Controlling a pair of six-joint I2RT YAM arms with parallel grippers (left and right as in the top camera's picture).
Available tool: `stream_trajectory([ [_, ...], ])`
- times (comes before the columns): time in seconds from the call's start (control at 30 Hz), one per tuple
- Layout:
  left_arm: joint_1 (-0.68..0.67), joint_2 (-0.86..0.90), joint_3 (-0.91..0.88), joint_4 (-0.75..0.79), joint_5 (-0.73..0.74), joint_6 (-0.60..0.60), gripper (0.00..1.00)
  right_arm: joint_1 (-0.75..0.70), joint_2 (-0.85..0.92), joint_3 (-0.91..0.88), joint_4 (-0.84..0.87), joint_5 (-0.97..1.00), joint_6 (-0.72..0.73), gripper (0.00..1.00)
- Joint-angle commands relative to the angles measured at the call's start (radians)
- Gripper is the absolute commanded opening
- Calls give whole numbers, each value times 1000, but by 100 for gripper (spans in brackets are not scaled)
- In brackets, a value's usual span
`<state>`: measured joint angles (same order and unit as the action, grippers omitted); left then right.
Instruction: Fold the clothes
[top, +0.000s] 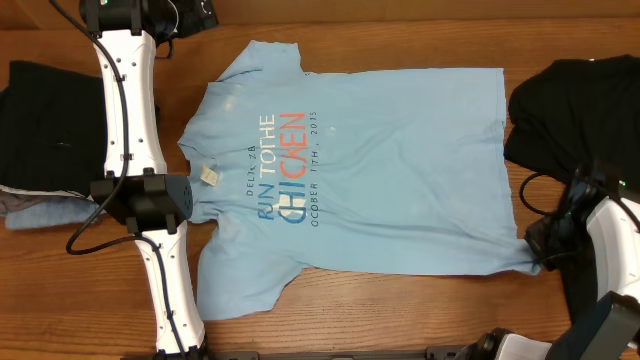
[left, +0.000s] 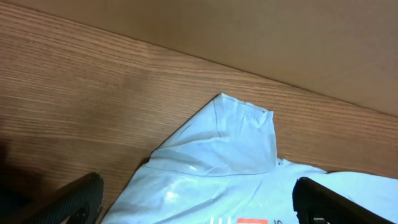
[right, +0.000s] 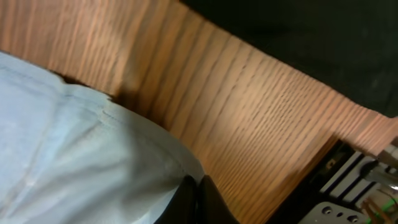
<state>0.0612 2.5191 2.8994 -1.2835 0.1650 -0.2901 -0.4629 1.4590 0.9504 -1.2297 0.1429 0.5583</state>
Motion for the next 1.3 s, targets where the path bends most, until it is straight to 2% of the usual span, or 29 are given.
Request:
stream_trajectory([
  [0.0, 4, -13, 14, 26, -15, -17, 100, -10, 14, 21, 9, 17, 14, 4],
  [0.13, 4, -13, 14, -139, 69, 5, 97, -10, 14, 21, 16, 1, 10, 4],
  [0.17, 3, -13, 14, -188, 98, 51, 70, -10, 14, 21, 16, 1, 10, 4],
  [0.2, 4, -14, 15, -234, 117, 58, 47, -10, 14, 21, 16, 1, 10, 4],
  [0.23, 3, -14, 16, -290, 132, 59, 34, -10, 14, 21, 16, 1, 10, 4],
  [0.27, 1, -14, 16, -332, 136, 59, 34, -10, 14, 21, 17, 1, 10, 4],
  [0.33, -19, -14, 15, -407, 145, 69, 44, -10, 14, 21, 16, -3, 10, 4],
  [0.43, -84, -26, 13, -407, 129, 73, 56, -10, 14, 21, 20, -32, -16, 4],
  [0.53, -129, -65, -30, -406, 90, 73, 59, -10, 14, 21, 24, -33, -16, 4],
  [0.63, -157, -184, -155, -407, -14, 73, 61, -10, 14, 21, 32, -66, -40, 4],
  [0.77, -198, -459, -455, -406, -123, 71, 67, -9, 14, 21, 31, -78, -42, 4],
  [0.9, -224, -679, -796, -394, -123, 25, 71, -8, 14, 21, 29, -85, -42, 4],
  [0.97, -239, -782, -1036, -315, -120, 10, 72, -8, 14, 21, 27, -92, -43, 4],
  [1.17, -238, -950, -1600, -115, -41, -10, 74, -8, 14, 21, 28, -123, -69, 4],
  [1.27, -238, -969, -1743, -76, -41, -14, 75, -8, 14, 21, 28, -132, -70, 4],
])
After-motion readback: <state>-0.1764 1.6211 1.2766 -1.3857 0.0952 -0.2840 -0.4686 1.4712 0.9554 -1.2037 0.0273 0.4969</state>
